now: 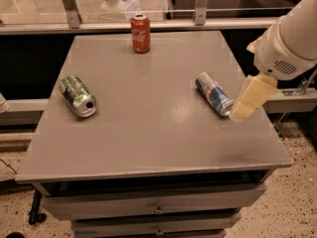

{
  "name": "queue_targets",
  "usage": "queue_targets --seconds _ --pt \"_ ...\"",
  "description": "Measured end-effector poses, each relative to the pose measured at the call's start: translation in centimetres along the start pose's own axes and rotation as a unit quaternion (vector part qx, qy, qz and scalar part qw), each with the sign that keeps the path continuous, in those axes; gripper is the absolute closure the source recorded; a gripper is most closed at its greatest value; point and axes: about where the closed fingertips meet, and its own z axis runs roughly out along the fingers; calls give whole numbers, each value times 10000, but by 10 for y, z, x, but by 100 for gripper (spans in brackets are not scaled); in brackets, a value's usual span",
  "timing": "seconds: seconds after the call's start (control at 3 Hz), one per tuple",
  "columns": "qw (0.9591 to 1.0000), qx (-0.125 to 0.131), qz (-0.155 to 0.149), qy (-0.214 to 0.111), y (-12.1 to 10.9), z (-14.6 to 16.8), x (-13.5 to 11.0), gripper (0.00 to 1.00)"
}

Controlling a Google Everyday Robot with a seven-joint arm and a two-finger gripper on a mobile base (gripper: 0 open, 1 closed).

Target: Move redbull can near coke can

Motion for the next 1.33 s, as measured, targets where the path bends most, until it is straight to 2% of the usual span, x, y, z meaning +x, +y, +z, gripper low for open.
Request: queue_targets --seconds 0.33,0.67,1.33 --pt "9990 220 358 -177 -21 31 -7 0" --pt "9963 318 779 -189 -35 64 -3 0" --pt "9888 307 1456 -99 -43 101 4 0"
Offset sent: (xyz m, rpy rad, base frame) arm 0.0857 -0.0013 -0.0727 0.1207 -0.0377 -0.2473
